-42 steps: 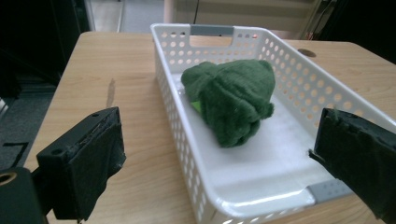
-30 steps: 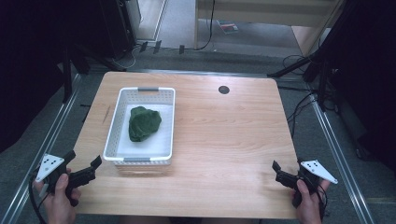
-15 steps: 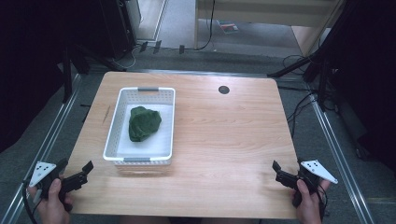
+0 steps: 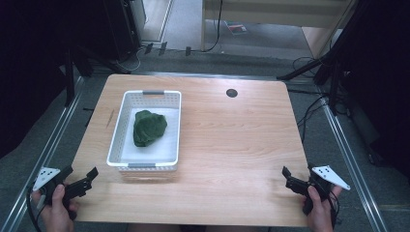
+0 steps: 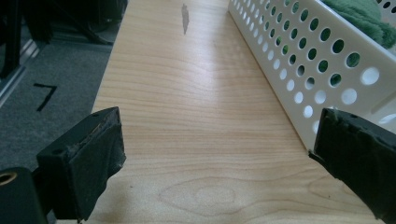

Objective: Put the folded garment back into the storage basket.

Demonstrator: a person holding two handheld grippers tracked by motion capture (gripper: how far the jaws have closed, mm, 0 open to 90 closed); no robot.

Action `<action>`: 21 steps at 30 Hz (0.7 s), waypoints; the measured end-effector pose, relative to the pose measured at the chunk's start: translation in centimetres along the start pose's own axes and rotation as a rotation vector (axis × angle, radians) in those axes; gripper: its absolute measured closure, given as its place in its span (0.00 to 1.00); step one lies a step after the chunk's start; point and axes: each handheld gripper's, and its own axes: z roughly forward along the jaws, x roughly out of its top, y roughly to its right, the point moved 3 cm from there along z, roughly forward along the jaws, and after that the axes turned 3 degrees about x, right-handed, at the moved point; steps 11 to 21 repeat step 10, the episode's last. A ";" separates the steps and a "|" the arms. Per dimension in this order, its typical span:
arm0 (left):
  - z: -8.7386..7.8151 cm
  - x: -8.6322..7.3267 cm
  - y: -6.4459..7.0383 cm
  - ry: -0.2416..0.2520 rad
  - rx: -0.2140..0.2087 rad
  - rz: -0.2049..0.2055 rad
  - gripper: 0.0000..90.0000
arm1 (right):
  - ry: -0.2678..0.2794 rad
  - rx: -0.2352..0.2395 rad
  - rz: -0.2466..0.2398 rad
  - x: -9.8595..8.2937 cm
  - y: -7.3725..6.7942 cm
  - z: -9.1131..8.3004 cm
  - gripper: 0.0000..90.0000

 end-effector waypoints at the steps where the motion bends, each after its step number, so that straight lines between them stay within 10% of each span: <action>1: 0.0 0.0 0.0 0.000 -0.006 -0.003 0.03 | 0.001 0.000 0.001 0.0 0.0 0.0 0.00; 21: 0.1 0.0 0.1 -0.013 -0.013 0.008 0.03 | 0.001 -0.002 0.001 0.0 0.0 0.0 0.00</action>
